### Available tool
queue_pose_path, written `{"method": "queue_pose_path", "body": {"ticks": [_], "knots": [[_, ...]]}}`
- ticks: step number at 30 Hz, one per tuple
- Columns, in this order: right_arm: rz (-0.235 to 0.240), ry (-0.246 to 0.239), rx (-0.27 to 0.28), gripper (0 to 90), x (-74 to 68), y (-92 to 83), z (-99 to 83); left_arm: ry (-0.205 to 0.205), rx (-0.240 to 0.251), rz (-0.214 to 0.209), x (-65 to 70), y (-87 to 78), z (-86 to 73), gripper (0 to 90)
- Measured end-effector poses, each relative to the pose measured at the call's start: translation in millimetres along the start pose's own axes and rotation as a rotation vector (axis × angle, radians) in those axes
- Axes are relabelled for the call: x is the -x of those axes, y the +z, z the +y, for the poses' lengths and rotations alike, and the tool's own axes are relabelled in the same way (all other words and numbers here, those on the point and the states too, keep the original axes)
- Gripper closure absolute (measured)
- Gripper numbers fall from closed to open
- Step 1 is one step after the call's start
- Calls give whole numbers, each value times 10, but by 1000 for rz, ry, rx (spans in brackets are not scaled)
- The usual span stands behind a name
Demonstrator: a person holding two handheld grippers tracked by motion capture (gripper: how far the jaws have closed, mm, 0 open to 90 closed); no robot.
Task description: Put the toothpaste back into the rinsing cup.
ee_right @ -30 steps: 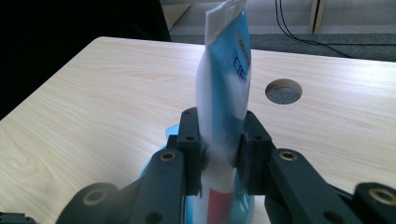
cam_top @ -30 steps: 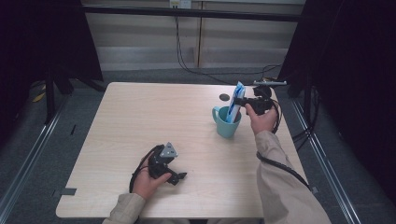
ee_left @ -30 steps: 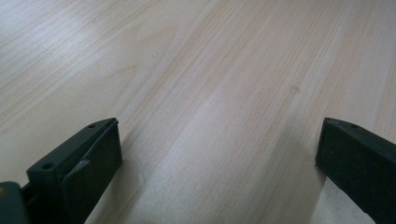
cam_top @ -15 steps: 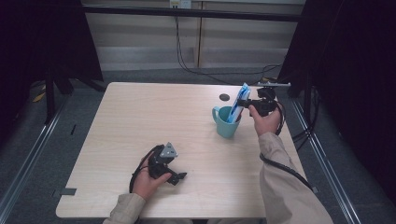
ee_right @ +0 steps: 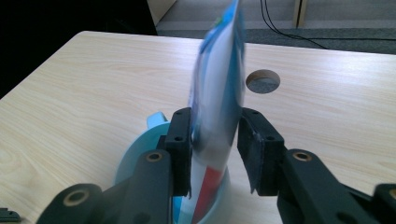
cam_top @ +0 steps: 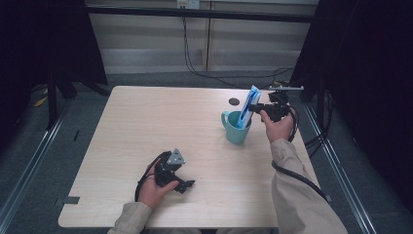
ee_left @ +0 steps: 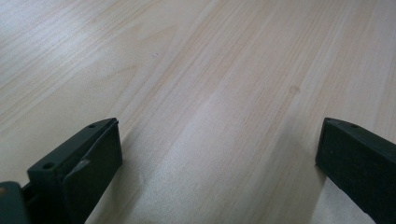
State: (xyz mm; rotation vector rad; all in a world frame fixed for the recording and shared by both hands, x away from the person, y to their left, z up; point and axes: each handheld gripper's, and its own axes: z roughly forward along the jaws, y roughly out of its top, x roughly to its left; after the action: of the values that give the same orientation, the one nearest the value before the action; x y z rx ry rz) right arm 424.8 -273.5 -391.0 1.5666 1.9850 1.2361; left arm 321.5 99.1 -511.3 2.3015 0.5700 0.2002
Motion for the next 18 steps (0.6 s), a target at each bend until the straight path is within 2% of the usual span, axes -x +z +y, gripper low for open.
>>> {"method": "queue_pose_path", "body": {"ticks": [9,12,18], "knots": [[-6,3,-4,622,13,-31,-10,0,0,0,0,0,0,1],[-10,-2,-3,578,17,-44,-8,0,0,0,0,0,0,1],[-17,-27,5,418,15,-98,-36,0,1,1,0,1,-1,1]]}}
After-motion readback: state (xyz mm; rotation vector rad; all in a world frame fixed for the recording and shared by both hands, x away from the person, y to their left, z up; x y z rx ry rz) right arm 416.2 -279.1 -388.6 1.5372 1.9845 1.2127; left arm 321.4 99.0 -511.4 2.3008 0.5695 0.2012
